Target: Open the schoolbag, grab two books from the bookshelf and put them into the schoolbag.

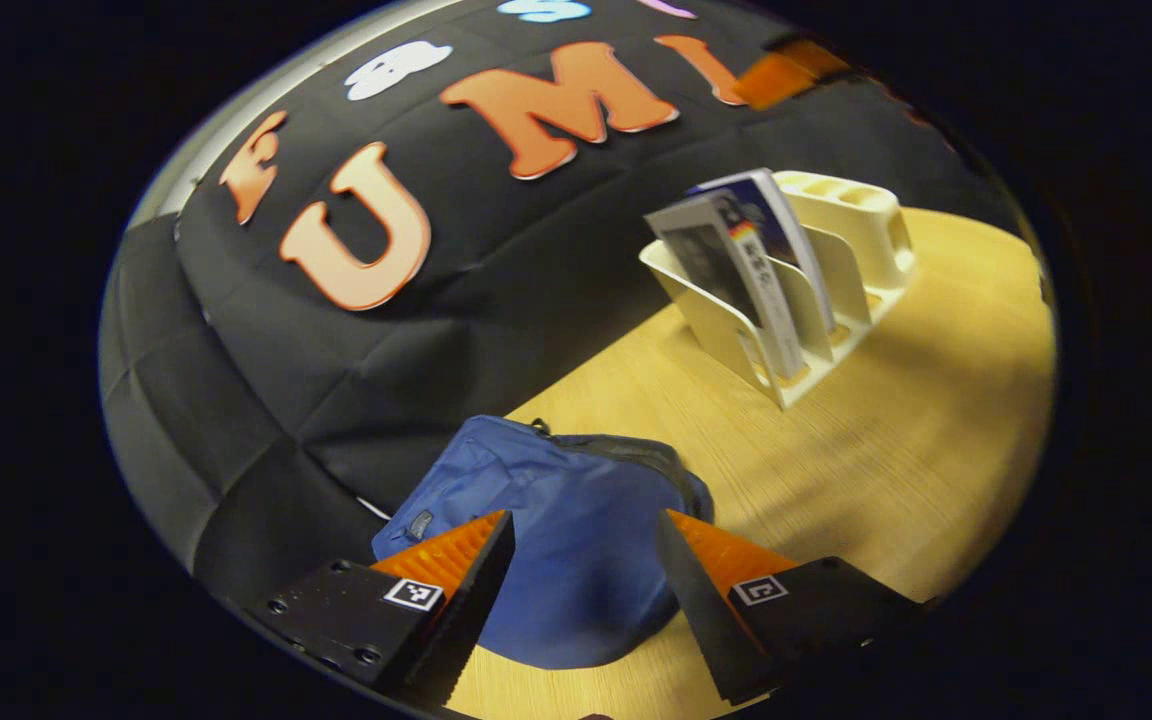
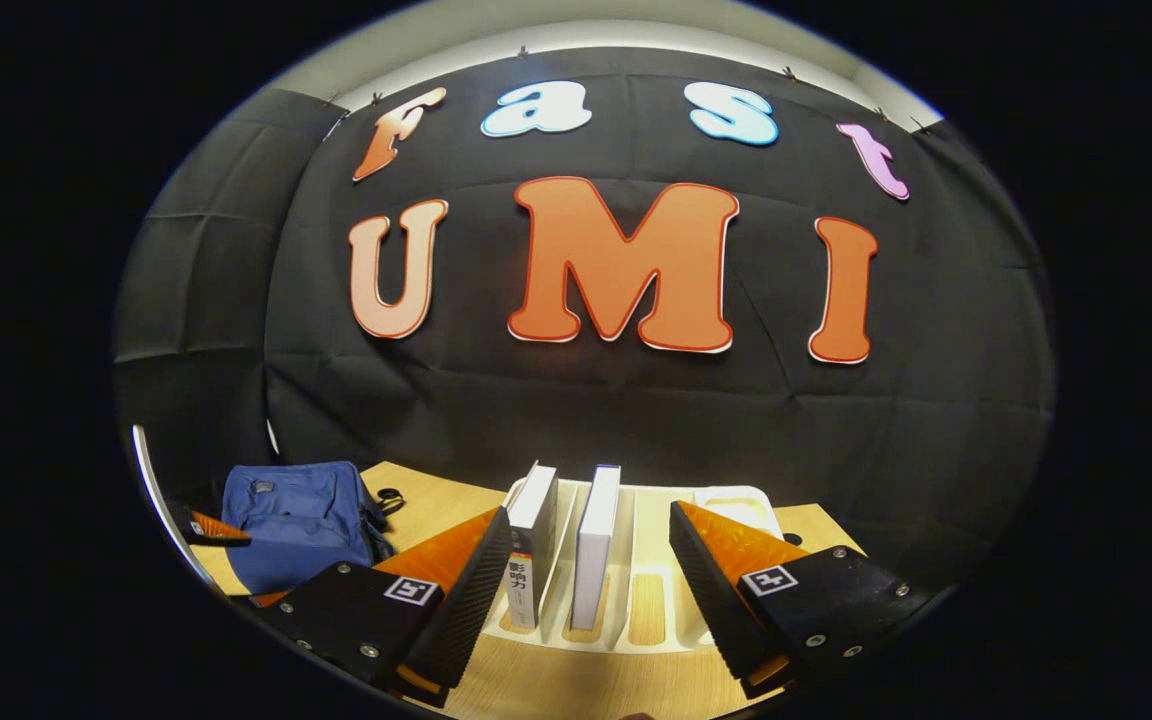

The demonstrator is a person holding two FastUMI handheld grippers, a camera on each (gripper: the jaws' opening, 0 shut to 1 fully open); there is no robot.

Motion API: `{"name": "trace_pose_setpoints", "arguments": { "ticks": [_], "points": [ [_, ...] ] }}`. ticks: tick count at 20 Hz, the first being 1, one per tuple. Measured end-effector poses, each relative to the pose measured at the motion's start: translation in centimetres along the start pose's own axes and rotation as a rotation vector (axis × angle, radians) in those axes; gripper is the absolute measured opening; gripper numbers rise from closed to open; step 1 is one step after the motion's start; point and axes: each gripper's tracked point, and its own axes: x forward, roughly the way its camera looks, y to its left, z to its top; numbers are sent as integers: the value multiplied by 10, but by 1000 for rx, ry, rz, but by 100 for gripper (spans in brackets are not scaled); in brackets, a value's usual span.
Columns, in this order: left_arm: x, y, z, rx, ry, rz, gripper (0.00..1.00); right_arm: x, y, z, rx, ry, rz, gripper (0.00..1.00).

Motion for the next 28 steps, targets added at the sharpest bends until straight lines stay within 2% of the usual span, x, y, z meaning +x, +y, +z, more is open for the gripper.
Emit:
{"name": "trace_pose_setpoints", "arguments": {
  "ticks": [4, 5, 6, 10, 11, 13, 14, 15, 16, 17, 21, 24, 28],
  "points": [
    [20, -23, -43, 154, 158, -19, 89, 1, -14, -4, 0, 8, -39, 94],
    [23, -27, -53, 180, 204, -27, 82, 1, -17, -4, 0, 9, -45, 94],
    [23, -35, -62, 199, 249, -47, 89, 0, -20, -4, 1, 10, -51, 94],
    [34, -23, -69, 288, 268, 4, 82, -2, -27, -6, 3, 10, -67, 94],
    [35, -22, -69, 301, 275, 11, 74, -2, -29, -6, 3, 9, -71, 94],
    [40, -21, -69, 320, 278, 7, 65, -3, -30, -9, 4, 14, -76, 94],
    [40, -20, -67, 332, 274, 17, 56, -1, -31, -9, 5, 15, -75, 94],
    [38, -17, -62, 344, 262, 28, 19, 0, -30, -9, 5, 15, -75, 94],
    [39, -13, -62, 342, 260, 33, 29, 2, -28, -9, 6, 15, -71, 94],
    [42, -10, -62, 326, 266, 29, 9, 4, -26, -9, 10, 16, -67, 94],
    [39, 6, -41, 195, 272, -24, 3, 11, -2, -4, 10, 30, -13, 94],
    [39, 25, -21, 48, 279, -84, 2, 27, 28, 8, -9, 44, 57, 94],
    [38, 58, 0, -75, 281, -153, 2, 54, 56, 8, -51, 123, 95, 94]
  ]
}}
